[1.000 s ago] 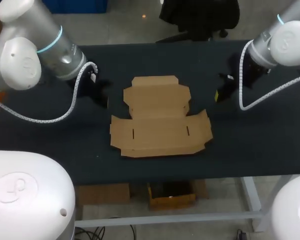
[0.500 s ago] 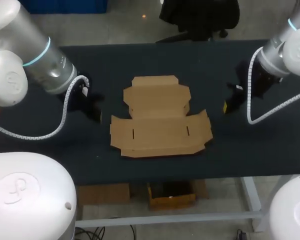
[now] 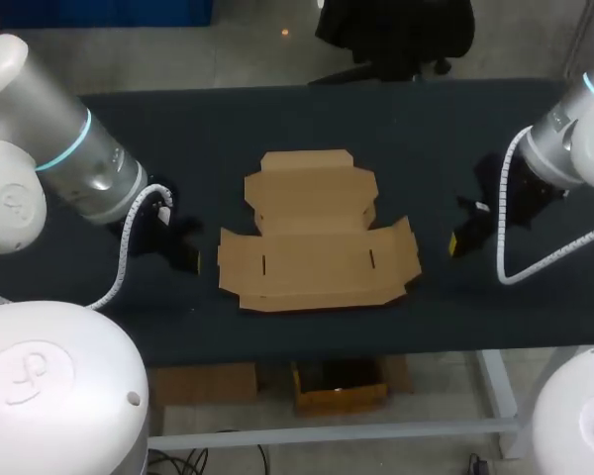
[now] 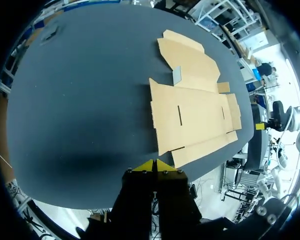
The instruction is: Assemble the packaging by folding the flat box into shape, placing the metal phone stand inside, and closing the box properly
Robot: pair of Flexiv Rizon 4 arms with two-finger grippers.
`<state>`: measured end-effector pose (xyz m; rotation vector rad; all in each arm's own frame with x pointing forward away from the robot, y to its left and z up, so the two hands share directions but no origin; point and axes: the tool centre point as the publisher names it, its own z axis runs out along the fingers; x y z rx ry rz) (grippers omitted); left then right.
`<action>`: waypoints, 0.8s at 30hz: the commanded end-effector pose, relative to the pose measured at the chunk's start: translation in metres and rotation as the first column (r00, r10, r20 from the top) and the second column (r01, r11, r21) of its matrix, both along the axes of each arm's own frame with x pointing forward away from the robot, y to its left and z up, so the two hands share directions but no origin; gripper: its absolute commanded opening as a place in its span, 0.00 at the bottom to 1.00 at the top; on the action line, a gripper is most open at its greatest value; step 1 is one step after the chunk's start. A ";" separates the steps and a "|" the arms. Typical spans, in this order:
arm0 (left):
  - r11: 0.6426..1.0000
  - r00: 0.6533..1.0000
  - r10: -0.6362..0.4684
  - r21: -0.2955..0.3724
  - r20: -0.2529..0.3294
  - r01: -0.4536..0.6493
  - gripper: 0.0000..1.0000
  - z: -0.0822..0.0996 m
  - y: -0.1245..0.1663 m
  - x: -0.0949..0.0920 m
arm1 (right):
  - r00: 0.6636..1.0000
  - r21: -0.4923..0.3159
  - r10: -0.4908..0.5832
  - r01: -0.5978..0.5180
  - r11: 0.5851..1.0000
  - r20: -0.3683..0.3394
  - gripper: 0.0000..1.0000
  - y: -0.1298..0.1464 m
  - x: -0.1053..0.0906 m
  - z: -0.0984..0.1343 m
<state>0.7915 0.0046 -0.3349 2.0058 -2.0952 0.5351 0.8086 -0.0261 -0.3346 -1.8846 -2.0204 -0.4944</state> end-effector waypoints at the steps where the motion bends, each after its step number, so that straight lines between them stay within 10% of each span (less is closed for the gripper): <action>1: 1.000 1.000 0.010 -0.004 0.021 -0.010 0.00 -0.004 -0.001 -0.015 | 0.999 0.008 -0.011 0.011 1.000 0.031 0.00 -0.002 -0.014 -0.005; 24: 0.999 0.998 0.023 -0.035 -0.058 -0.025 0.00 -0.028 -0.007 -0.035 | 0.996 0.019 -0.085 0.086 0.996 -0.012 0.00 -0.002 -0.043 -0.033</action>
